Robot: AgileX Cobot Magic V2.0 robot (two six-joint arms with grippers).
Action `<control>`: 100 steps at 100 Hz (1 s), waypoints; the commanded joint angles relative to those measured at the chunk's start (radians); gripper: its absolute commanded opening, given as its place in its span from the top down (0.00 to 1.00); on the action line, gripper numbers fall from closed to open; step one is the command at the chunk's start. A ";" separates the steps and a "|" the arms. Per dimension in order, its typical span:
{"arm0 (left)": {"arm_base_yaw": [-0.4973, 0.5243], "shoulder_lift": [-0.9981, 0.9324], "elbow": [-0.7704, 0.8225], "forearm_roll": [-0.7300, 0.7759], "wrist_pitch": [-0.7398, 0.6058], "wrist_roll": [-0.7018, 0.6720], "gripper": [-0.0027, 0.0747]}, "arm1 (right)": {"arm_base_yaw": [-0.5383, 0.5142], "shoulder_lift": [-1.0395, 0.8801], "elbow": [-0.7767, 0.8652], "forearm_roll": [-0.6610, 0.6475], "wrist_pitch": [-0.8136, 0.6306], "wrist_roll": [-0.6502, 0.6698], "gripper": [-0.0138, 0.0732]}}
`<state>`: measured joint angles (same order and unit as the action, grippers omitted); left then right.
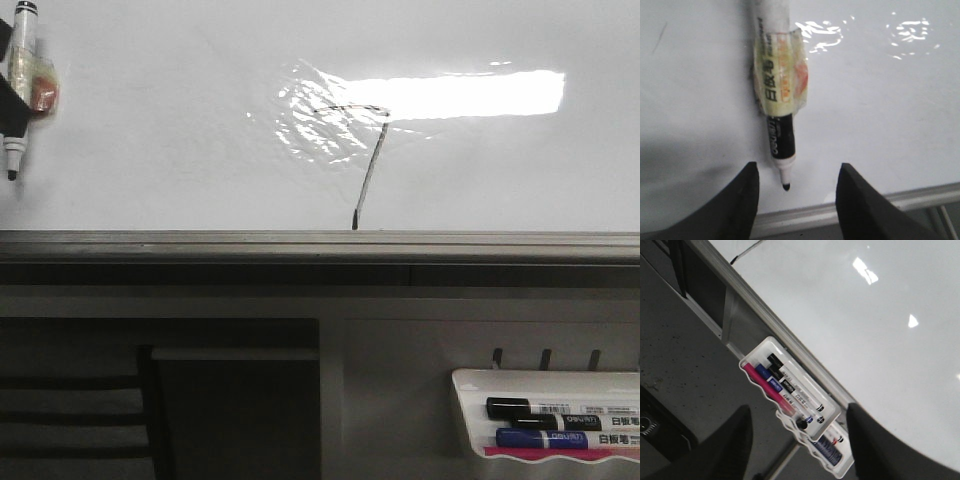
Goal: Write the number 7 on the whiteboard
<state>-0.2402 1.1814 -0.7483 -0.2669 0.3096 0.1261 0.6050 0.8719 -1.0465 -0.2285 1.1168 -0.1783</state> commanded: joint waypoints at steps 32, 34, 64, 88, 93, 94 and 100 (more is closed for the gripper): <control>0.003 -0.421 0.027 0.076 0.155 0.001 0.57 | -0.006 -0.126 0.288 -0.033 -0.393 0.387 0.41; 0.003 -0.452 0.047 0.076 0.140 0.001 0.58 | -0.006 -0.135 0.312 -0.033 -0.433 0.387 0.41; 0.003 -0.649 0.305 0.076 -0.118 0.002 0.74 | -0.006 -0.285 0.598 -0.026 -0.944 0.387 0.58; 0.003 -0.654 0.363 0.074 -0.193 0.002 0.99 | -0.006 -0.287 0.645 -0.026 -1.020 0.387 0.92; 0.003 -0.654 0.363 0.070 -0.193 0.002 0.99 | -0.006 -0.287 0.645 -0.026 -1.022 0.387 0.92; 0.003 -0.654 0.363 0.067 -0.193 0.002 0.99 | -0.006 -0.287 0.645 -0.026 -1.019 0.387 0.92; 0.003 -0.654 0.363 0.064 -0.193 0.002 0.99 | -0.006 -0.287 0.645 -0.026 -1.017 0.387 0.92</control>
<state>-0.2402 0.5282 -0.3571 -0.1881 0.2067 0.1278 0.6050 0.5885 -0.3776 -0.2347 0.1833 0.2072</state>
